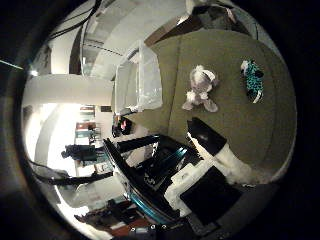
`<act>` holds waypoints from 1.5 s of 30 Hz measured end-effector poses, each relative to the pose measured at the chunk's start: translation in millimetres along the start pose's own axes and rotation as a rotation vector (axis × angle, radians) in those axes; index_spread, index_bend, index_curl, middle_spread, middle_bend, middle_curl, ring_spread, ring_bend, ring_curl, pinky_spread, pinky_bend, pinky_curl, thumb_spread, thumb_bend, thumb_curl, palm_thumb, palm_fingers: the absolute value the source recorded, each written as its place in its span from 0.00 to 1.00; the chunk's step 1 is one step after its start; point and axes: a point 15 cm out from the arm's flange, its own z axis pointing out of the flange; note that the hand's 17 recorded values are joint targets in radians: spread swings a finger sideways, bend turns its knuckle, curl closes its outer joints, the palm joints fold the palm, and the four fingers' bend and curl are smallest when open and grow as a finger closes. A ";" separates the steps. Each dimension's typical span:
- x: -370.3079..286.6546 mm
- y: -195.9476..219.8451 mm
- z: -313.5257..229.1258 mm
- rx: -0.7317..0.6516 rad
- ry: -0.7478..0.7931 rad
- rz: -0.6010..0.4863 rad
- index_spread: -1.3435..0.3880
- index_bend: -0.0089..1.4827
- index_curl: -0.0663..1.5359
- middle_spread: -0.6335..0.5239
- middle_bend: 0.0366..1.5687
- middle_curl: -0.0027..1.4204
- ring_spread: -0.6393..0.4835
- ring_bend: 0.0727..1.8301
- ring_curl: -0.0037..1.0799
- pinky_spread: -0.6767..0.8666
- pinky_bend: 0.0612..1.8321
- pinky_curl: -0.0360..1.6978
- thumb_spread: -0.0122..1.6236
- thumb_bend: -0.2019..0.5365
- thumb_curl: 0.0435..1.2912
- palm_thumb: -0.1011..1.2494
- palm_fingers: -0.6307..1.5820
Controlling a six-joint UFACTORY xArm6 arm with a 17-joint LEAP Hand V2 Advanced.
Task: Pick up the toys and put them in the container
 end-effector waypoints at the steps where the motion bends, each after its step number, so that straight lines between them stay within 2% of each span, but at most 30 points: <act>1: 2.3 -2.5 -2.1 0.006 0.005 0.005 0.58 0.13 0.28 0.58 0.09 0.20 0.72 0.07 0.21 0.66 0.19 0.09 0.71 0.25 0.29 0.64 0.37; 3: 14.3 -14.8 -14.1 0.030 0.030 0.025 0.58 0.13 0.28 0.58 0.10 0.20 0.73 0.07 0.21 0.66 0.20 0.09 0.71 0.25 0.29 0.64 0.37; 9: 46.2 -46.2 -27.3 0.067 0.060 0.189 0.62 0.12 0.26 0.59 0.10 0.21 0.73 0.10 0.23 0.66 0.21 0.09 0.71 0.24 0.29 0.62 0.39; 14: 55.8 -59.4 -17.8 0.056 0.035 0.306 0.65 0.12 0.25 0.62 0.10 0.21 0.73 0.11 0.24 0.66 0.23 0.09 0.70 0.25 0.28 0.59 0.40; 25: 80.7 -65.1 67.7 -0.021 -0.034 0.532 0.73 0.12 0.24 0.73 0.10 0.21 0.76 0.13 0.24 0.66 0.25 0.08 0.70 0.24 0.26 0.55 0.36; 34: 86.1 -60.6 123.3 -0.083 -0.079 0.594 0.74 0.12 0.24 0.74 0.10 0.22 0.77 0.13 0.24 0.66 0.25 0.08 0.70 0.24 0.25 0.53 0.35; 45: 97.6 -43.8 167.2 -0.085 -0.073 0.657 0.75 0.11 0.22 0.77 0.12 0.23 0.79 0.16 0.25 0.67 0.26 0.08 0.69 0.24 0.24 0.51 0.34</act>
